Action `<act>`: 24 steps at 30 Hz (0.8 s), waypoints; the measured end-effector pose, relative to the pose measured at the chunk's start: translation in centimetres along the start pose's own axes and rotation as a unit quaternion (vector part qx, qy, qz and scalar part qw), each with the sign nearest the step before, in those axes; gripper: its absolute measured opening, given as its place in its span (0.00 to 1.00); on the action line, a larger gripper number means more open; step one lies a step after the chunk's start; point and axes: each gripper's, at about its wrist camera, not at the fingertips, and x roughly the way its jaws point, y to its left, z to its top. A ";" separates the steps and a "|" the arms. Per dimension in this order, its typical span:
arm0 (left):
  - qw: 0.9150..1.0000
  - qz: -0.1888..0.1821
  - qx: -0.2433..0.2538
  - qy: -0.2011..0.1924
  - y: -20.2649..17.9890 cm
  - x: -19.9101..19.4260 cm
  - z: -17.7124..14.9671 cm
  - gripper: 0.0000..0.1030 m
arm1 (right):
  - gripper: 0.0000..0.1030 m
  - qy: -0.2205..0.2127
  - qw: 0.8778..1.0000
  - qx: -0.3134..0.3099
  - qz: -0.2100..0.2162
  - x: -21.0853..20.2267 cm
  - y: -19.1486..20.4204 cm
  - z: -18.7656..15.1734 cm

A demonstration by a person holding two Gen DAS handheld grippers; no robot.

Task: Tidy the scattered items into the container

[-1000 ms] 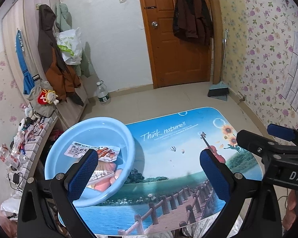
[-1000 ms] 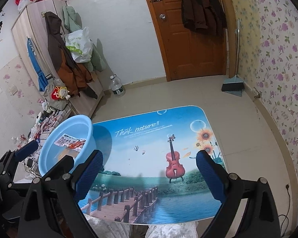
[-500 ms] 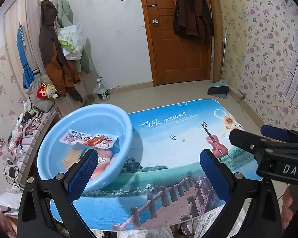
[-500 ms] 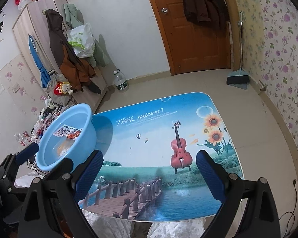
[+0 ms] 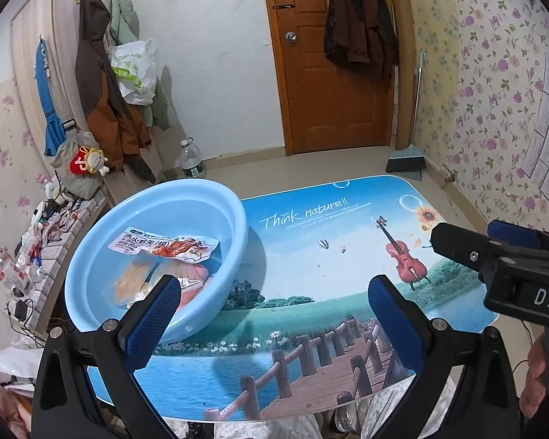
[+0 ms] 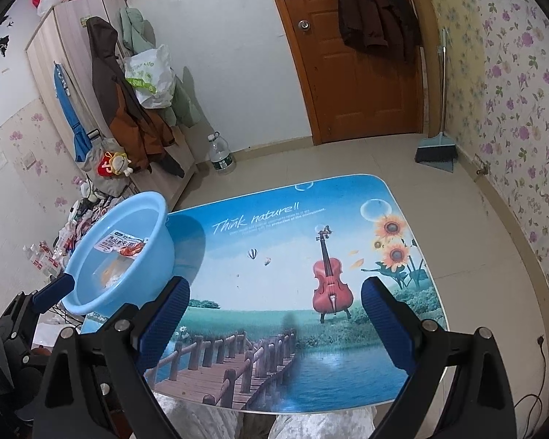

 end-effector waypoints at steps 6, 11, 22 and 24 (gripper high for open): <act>1.000 0.000 -0.003 0.000 0.4 0.1 0.1 1.00 | 0.93 0.001 1.000 -0.003 0.001 0.1 0.3 0.1; 1.000 -0.001 -0.004 -0.001 0.6 0.1 0.2 1.00 | 0.93 0.004 1.000 -0.003 0.000 0.3 0.4 0.1; 1.000 -0.002 -0.005 -0.006 1.0 0.2 0.0 1.00 | 0.93 0.010 1.000 -0.005 0.000 0.8 0.8 0.0; 1.000 -0.002 -0.004 -0.008 1.0 0.2 -0.2 1.00 | 0.93 0.011 1.000 -0.005 0.000 0.9 0.8 0.0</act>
